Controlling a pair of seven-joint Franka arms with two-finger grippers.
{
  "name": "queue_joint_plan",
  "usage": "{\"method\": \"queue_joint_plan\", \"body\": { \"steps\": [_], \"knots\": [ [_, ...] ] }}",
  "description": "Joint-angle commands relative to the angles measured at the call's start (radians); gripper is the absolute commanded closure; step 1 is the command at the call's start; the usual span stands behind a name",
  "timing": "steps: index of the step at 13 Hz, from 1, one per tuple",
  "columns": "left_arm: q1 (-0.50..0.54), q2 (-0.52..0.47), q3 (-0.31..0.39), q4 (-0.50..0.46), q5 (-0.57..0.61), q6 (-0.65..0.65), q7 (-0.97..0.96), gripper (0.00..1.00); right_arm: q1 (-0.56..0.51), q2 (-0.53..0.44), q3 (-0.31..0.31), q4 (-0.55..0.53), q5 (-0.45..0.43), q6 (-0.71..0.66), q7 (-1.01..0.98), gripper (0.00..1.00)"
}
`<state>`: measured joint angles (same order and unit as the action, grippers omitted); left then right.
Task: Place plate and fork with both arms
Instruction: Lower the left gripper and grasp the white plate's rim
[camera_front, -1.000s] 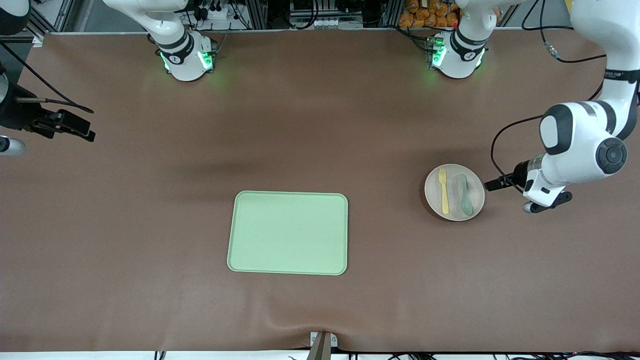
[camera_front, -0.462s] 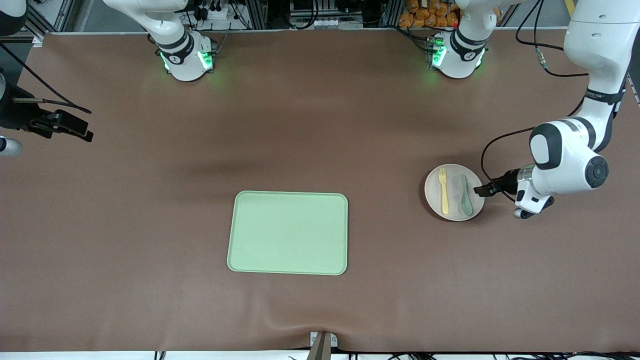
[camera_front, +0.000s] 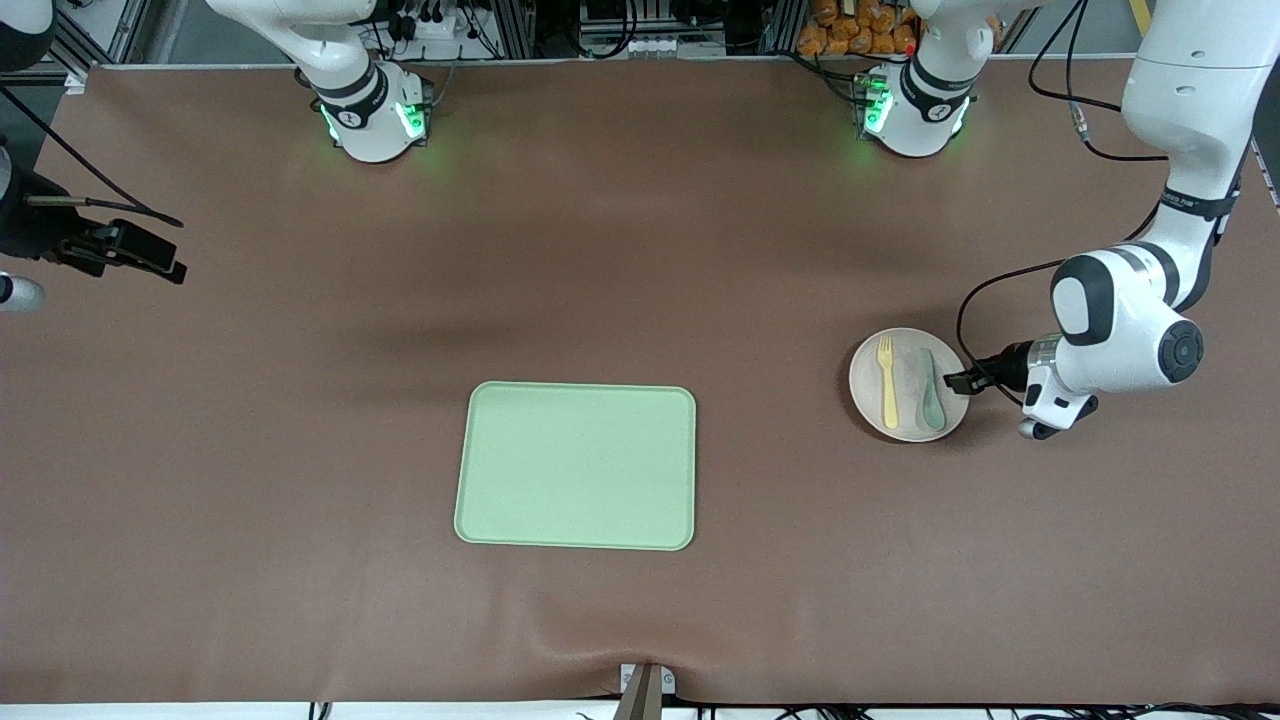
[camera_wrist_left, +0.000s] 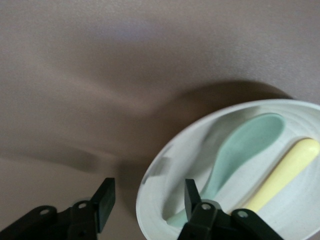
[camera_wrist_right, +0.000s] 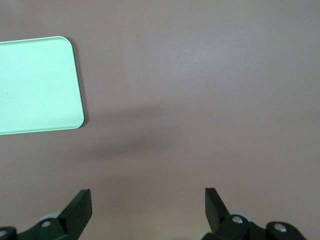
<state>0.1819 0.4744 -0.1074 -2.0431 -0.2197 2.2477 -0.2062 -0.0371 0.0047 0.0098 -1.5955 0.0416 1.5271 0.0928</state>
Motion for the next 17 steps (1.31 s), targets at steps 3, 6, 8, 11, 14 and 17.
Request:
{"method": "queue_joint_plan", "body": {
  "steps": [3,6,8,11,14,17],
  "knots": [
    [0.011,0.029,-0.006,0.014,-0.020,0.023,0.028,0.69,-0.017,-0.003,0.010,0.000,0.015,-0.004,0.002,0.00],
    [0.010,0.036,-0.008,0.015,-0.021,0.023,0.030,0.92,-0.017,-0.003,0.010,0.000,0.015,-0.004,0.001,0.00],
    [0.008,0.040,-0.009,0.017,-0.021,0.023,0.028,0.95,-0.015,-0.003,0.010,0.000,0.015,-0.004,0.002,0.00],
    [0.005,0.043,-0.011,0.017,-0.021,0.023,0.030,1.00,-0.015,-0.003,0.010,0.000,0.015,-0.004,0.002,0.00],
    [0.010,0.038,-0.032,0.018,-0.021,0.023,0.030,1.00,-0.015,-0.003,0.010,0.000,0.015,-0.004,0.002,0.00],
    [0.013,0.030,-0.046,0.032,-0.026,0.021,0.031,1.00,-0.017,-0.003,0.010,0.000,0.015,-0.004,0.001,0.00]
  ]
}}
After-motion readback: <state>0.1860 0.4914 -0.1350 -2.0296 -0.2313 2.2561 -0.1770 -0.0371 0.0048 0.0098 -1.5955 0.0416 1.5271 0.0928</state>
